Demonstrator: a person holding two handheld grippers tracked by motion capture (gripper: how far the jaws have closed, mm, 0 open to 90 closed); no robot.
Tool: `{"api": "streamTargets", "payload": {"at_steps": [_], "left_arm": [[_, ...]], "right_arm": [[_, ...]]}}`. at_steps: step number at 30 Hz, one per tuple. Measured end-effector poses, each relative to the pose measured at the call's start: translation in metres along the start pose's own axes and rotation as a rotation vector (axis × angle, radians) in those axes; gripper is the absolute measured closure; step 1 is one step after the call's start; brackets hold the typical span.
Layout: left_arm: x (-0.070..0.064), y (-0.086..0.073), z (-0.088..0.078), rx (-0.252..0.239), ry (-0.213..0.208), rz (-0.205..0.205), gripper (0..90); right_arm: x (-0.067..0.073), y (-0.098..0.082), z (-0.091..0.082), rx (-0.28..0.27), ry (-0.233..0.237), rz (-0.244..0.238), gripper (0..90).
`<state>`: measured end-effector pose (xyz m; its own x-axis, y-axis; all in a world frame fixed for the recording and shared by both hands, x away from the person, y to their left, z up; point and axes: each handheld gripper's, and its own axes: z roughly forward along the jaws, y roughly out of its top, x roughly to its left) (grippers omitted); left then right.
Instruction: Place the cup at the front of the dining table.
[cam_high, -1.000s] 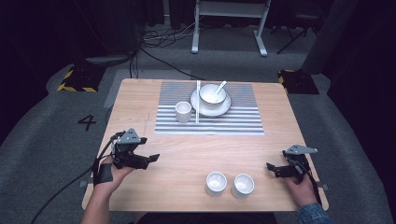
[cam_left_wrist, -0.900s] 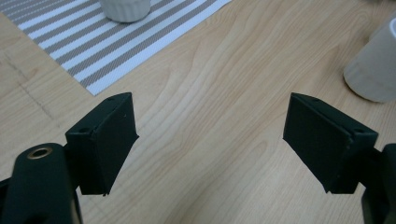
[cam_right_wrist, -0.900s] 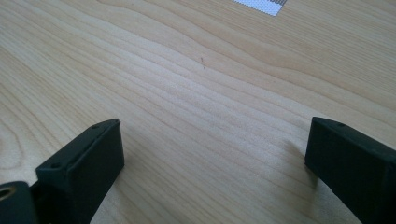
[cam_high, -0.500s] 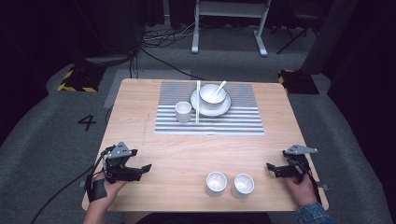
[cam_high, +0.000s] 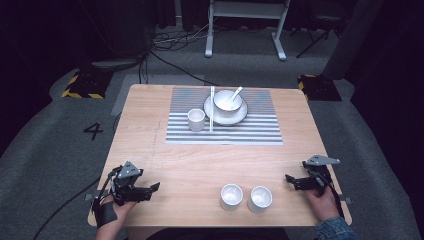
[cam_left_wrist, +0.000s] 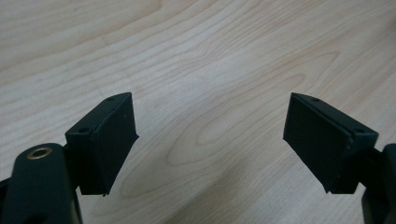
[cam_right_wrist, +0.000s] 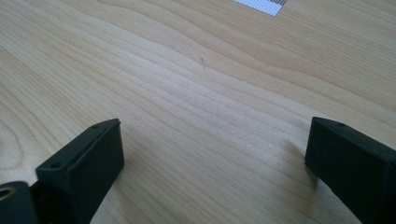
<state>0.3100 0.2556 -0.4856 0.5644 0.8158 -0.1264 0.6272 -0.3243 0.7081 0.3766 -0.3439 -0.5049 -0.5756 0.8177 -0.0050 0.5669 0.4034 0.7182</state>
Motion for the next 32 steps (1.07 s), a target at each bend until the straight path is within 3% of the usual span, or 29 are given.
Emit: {"api": "streamTargets", "payload": {"at_steps": [8, 11, 19, 24, 32], "left_arm": [[-0.005, -0.011, 0.012, 0.008, 0.108, -0.03, 15.6], [-0.01, -0.013, 0.015, 0.022, 0.138, -0.009, 15.0], [-0.017, -0.013, 0.017, 0.047, 0.142, -0.004, 7.6], [-0.022, -0.011, 0.021, 0.052, 0.16, -0.026, 4.4], [-0.022, -0.011, 0.021, 0.052, 0.157, -0.025, 4.1]], "right_arm": [[0.0, 0.0, 0.0, 0.0, 0.0, 0.0, 4.5], [0.0, 0.0, 0.0, 0.0, 0.0, 0.0, 4.5], [0.0, 0.0, 0.0, 0.0, -0.004, 0.002, 4.5], [0.0, 0.0, 0.0, 0.0, -0.004, 0.002, 4.5], [0.0, 0.0, 0.0, 0.0, -0.003, 0.003, 4.5]]}}
